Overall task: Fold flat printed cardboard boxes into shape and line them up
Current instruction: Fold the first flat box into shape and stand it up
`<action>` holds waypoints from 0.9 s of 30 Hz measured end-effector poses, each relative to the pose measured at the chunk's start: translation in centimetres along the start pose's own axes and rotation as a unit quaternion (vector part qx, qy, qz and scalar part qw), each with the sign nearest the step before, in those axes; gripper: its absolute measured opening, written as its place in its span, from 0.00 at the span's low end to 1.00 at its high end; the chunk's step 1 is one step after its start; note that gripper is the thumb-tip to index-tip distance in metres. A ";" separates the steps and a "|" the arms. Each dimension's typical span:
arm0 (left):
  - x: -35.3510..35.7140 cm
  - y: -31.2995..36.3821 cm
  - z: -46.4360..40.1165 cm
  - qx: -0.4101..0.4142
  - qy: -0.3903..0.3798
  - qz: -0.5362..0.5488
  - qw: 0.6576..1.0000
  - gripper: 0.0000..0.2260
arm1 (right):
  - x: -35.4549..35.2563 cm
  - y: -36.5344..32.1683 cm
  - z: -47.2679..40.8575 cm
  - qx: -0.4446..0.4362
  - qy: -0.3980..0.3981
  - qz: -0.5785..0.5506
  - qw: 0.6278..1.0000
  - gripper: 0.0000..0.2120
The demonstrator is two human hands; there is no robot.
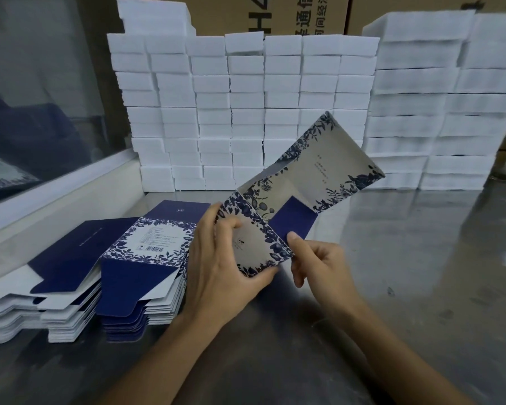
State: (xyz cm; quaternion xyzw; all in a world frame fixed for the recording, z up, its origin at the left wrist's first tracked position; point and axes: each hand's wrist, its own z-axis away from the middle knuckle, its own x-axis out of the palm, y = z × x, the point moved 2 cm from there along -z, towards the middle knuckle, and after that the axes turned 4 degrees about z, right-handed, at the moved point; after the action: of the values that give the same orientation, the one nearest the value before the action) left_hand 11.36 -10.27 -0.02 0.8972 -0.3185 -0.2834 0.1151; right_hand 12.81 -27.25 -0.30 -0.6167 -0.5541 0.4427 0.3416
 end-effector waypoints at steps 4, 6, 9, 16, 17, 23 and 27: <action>0.1 0.1 0.1 0.016 -0.007 -0.020 1.000 0.37 | -0.1 0.3 -0.2 0.047 0.017 0.002 0.999 0.25; 0.3 0.1 0.2 0.020 -0.005 -0.023 1.000 0.37 | -0.1 0.4 -0.2 0.062 0.017 -0.007 0.998 0.26; 0.3 0.0 0.1 0.015 -0.002 -0.021 1.000 0.38 | -0.1 0.6 -0.3 0.077 0.014 -0.011 0.997 0.30; 0.5 -0.3 0.2 0.024 -0.020 0.013 0.999 0.38 | -1.1 1.1 -0.8 0.153 0.082 -0.054 0.983 0.32; 0.5 -0.3 0.2 0.030 -0.024 0.013 0.999 0.38 | -1.2 1.1 -0.9 0.154 0.085 -0.046 0.983 0.32; 0.6 -0.3 0.2 0.036 -0.033 0.027 0.998 0.38 | -1.3 1.2 -0.9 0.165 0.091 -0.031 0.982 0.33; 0.5 -0.5 0.3 0.035 -0.038 0.058 0.997 0.43 | -1.7 1.5 -1.2 0.193 0.147 -0.075 0.967 0.32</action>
State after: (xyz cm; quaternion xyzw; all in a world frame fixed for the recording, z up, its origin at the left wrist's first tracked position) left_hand 11.78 -10.25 -0.64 0.8691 -0.3840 -0.2991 0.0880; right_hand 14.53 -29.09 -0.89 -0.5541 -0.4470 0.4189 0.5637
